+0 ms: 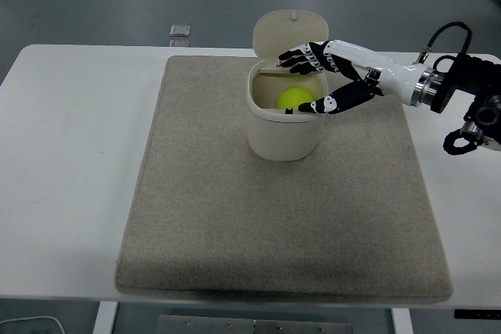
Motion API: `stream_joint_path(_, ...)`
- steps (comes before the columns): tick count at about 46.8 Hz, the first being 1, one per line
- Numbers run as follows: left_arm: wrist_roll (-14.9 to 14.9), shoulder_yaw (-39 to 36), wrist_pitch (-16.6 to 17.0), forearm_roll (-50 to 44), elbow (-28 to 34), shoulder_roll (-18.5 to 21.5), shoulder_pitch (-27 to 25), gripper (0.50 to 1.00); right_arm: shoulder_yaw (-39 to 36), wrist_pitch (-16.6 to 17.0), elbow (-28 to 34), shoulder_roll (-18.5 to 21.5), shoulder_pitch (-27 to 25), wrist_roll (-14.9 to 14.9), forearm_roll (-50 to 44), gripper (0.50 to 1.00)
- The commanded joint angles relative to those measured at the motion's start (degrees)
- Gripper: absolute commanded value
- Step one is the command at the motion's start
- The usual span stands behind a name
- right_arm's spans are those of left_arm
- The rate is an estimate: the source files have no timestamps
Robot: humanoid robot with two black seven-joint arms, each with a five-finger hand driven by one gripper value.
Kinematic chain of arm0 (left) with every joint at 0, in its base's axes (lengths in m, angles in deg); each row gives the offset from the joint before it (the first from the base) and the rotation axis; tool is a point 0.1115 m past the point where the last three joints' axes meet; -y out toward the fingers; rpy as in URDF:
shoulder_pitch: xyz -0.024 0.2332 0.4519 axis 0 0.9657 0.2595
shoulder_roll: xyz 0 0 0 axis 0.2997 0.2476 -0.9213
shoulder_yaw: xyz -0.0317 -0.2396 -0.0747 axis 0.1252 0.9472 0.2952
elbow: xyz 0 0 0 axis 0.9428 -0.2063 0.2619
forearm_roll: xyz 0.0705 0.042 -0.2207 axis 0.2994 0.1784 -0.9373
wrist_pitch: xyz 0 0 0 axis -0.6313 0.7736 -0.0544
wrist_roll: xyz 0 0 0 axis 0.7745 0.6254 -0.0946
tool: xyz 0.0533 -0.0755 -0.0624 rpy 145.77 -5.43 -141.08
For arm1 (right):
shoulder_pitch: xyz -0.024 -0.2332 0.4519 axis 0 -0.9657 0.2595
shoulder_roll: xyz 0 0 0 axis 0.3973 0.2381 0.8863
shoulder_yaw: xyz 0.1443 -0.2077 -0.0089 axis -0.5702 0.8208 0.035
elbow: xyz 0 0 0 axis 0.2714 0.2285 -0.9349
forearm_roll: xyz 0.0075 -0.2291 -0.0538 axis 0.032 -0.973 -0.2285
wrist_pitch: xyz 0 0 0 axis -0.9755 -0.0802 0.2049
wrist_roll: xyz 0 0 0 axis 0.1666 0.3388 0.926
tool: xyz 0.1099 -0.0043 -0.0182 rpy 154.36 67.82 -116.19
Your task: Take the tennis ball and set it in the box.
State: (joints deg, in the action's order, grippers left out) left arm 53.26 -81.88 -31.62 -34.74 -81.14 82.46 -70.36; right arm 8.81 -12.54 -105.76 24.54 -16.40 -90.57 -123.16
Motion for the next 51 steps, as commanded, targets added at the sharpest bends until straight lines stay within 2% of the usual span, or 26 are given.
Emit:
stream_joint_path(1, 0.0, 0.0, 0.0, 0.0, 0.0, 0.0, 0.0, 0.992, -0.3, 0.3, -0.1, -0.5, -0.1, -0.1, 0.3, 0.891)
stream_joint_path(7, 0.0, 0.0, 0.0, 0.0, 0.0, 0.0, 0.0, 0.992, -0.3, 1.4, -0.6, -1.4, -0.4, -0.1, 1.7, 0.891)
stream_joint_path(15, 0.0, 0.0, 0.0, -0.1, 0.0, 0.0, 0.0, 0.992, -0.4, 7.8, -3.0, -5.8, -0.9, 0.4, 10.1, 0.891)
stream_joint_path(19, 0.0, 0.0, 0.0, -0.1, 0.0, 0.0, 0.0, 0.992, -0.5, 9.0, -3.0, -7.7, -0.8, 1.9, 14.6, 0.891)
stream_joint_path(28, 0.0, 0.0, 0.0, -0.1, 0.0, 0.0, 0.0, 0.992, -0.3, 10.4, -2.1, -9.7, -0.9, 2.1, 23.1, 0.893)
stream_joint_path(35, 0.0, 0.0, 0.0, 0.0, 0.0, 0.0, 0.0, 0.992, -0.3, 10.5, 1.1, -10.1, -2.1, 2.1, 28.4, 0.891)
stream_joint_path(44, 0.0, 0.0, 0.0, 0.0, 0.0, 0.0, 0.0, 0.992, -0.2, 10.3, 7.3, -9.3, -2.6, 2.1, 38.0, 0.891)
stream_joint_path(51, 0.0, 0.0, 0.0, 0.0, 0.0, 0.0, 0.0, 0.992, -0.3, 8.3, 11.7, -7.5, -3.5, 2.0, 41.8, 0.891)
